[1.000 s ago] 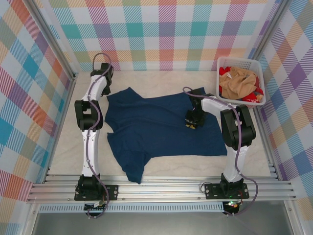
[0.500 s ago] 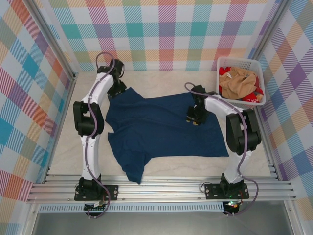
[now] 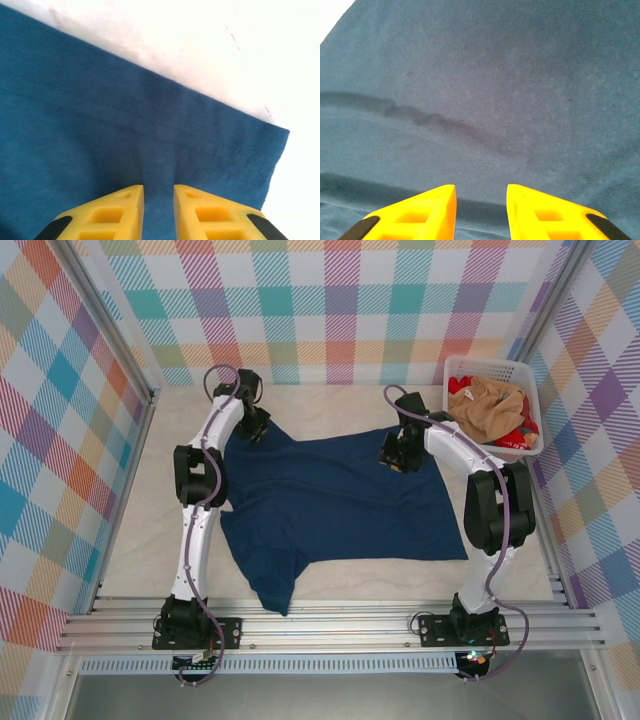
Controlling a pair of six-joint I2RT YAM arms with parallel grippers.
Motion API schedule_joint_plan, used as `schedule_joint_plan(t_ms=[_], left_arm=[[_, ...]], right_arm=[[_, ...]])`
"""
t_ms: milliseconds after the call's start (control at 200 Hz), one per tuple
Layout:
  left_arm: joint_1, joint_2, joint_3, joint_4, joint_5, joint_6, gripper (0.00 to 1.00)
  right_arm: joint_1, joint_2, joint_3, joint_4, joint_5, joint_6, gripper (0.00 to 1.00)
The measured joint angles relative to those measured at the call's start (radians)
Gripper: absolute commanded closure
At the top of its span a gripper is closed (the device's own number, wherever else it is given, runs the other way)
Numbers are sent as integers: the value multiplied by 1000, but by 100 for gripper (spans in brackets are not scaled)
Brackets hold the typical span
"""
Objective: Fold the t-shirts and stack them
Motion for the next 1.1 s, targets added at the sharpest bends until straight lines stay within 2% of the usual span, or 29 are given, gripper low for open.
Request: schedule_joint_plan(t_ms=[105, 225, 305, 430, 500, 655, 765, 830, 925, 1100], left_arm=[[0, 26, 26, 75, 48, -26, 81], [-1, 133, 164, 182, 124, -63, 86], [-1, 199, 243, 257, 171, -100, 86], [-3, 248, 264, 418, 225, -175, 85], [-4, 276, 282, 507, 240, -218, 78], [-5, 301, 322, 594, 238, -248, 48], [-4, 271, 323, 542, 198, -190, 44], [-4, 230, 315, 453, 156, -143, 48], [-2, 75, 180, 307, 86, -97, 56], [4, -383, -378, 269, 78, -110, 65]], right_arm=[[0, 0, -12, 3, -8, 8, 68], [-2, -9, -56, 2, -15, 18, 68], [-5, -25, -80, -5, -16, 22, 67], [-8, -69, -105, -7, -19, 26, 67], [-10, -91, -110, -7, -26, 26, 67], [-11, -103, -120, -2, -42, 26, 67], [-14, -103, -121, 13, -45, 26, 67], [-23, -103, -122, 38, -53, 34, 67], [-43, -103, -125, 86, -59, 49, 67], [-73, -36, -71, 141, -55, 56, 66]])
